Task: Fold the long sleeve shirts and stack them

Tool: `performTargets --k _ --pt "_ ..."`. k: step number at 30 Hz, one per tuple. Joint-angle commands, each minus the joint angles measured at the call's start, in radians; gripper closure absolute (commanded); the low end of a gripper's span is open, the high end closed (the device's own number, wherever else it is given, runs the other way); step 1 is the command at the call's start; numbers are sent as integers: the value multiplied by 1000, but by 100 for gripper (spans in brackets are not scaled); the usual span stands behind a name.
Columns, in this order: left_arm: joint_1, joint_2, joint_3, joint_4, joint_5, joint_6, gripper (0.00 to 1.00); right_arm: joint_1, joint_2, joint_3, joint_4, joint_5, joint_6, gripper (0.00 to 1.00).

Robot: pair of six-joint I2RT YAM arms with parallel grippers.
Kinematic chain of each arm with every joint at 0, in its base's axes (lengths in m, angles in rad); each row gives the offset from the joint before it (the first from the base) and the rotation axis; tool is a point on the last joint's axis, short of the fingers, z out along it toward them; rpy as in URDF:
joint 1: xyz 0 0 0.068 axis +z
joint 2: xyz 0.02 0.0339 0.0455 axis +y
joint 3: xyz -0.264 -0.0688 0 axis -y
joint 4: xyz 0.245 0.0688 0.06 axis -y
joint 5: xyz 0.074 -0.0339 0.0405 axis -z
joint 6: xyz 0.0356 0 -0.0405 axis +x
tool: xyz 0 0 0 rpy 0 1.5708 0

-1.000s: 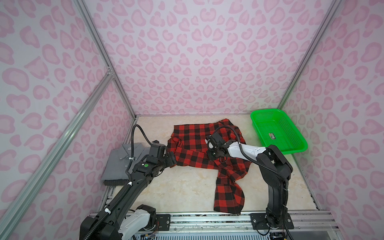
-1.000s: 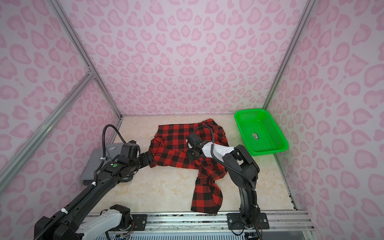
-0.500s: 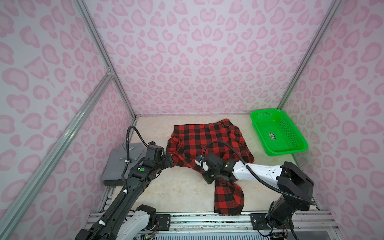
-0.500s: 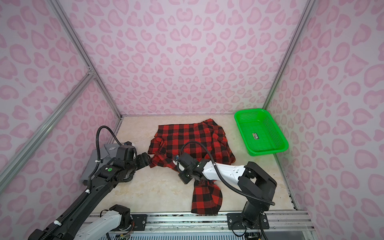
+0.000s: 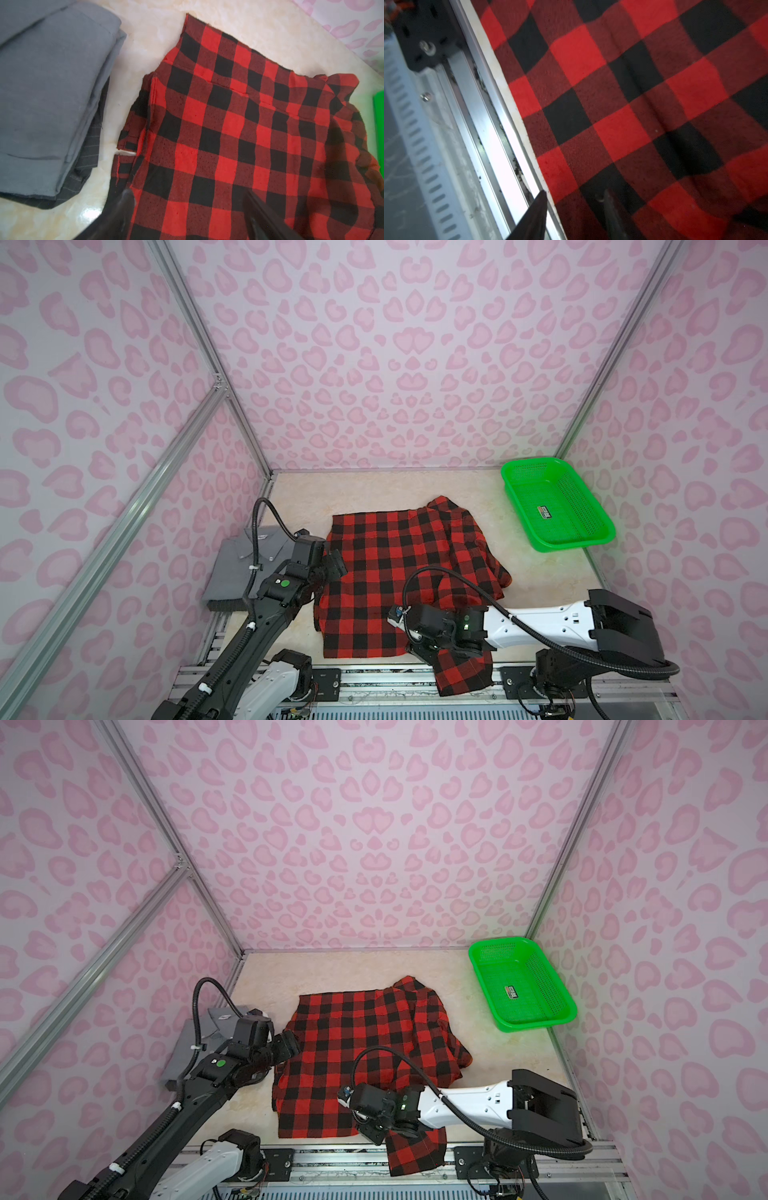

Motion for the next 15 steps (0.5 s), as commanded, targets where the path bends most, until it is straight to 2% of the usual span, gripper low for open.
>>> performTargets --k 1,2,6,11,15 --pt "0 33 -29 79 76 -50 17 -121 -102 21 -43 46 137 50" --pt "1 50 -34 98 97 -56 18 -168 -131 28 -68 84 177 47" --pt "-6 146 -29 156 139 -61 18 -388 -162 68 -117 111 201 48" --pt "-16 284 0 202 154 -40 18 -561 -10 132 -146 41 241 49" --pt "-17 414 37 232 156 -24 19 -645 138 168 -141 58 274 50"
